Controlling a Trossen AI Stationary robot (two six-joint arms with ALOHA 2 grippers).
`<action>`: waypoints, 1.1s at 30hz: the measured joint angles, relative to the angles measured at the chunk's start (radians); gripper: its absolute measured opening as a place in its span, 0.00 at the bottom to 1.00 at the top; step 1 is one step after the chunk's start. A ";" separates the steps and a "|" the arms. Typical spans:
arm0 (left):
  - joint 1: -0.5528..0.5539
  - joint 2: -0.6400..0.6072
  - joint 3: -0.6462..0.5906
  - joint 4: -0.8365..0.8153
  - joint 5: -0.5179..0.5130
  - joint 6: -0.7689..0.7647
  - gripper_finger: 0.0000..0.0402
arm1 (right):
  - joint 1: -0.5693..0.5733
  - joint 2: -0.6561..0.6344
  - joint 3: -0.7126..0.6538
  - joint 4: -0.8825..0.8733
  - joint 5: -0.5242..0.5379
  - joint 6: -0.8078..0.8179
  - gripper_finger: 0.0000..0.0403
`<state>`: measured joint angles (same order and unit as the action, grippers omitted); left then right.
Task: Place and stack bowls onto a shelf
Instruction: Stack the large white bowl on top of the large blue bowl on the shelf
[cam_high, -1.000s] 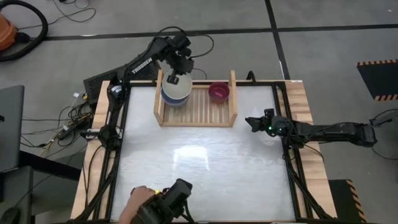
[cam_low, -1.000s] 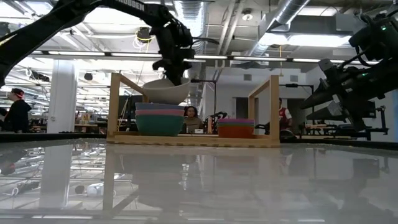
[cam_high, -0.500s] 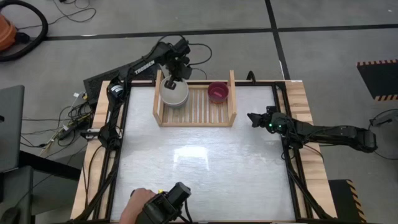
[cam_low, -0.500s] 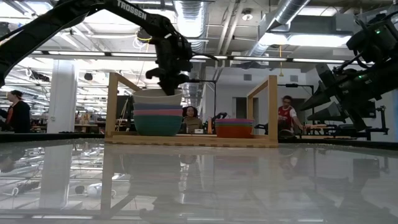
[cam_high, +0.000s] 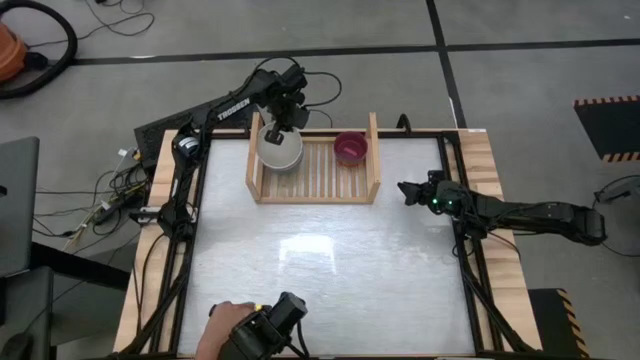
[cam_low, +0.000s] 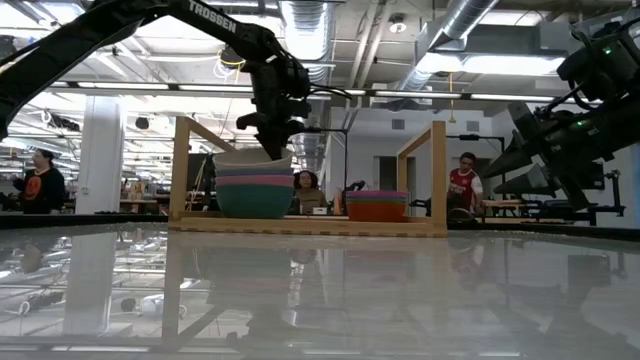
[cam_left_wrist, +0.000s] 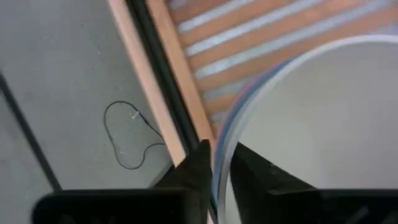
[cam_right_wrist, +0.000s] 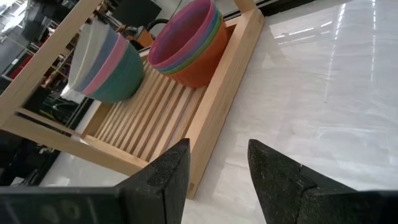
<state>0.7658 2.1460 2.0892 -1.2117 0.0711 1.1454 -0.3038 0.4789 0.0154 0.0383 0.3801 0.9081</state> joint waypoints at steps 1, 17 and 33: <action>0.000 0.000 0.000 0.014 0.000 -0.019 0.11 | 0.000 0.000 0.000 0.000 -0.004 0.000 0.47; -0.041 -0.076 0.006 0.023 -0.296 -0.085 0.50 | 0.000 0.000 0.000 -0.001 -0.016 0.000 0.47; -0.004 -0.100 -0.035 0.037 -0.154 -0.309 0.02 | 0.000 0.000 0.000 -0.001 -0.017 0.000 0.47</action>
<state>0.7622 2.0461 2.0543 -1.1745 -0.0827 0.8368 -0.3038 0.4789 0.0154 0.0372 0.3634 0.9081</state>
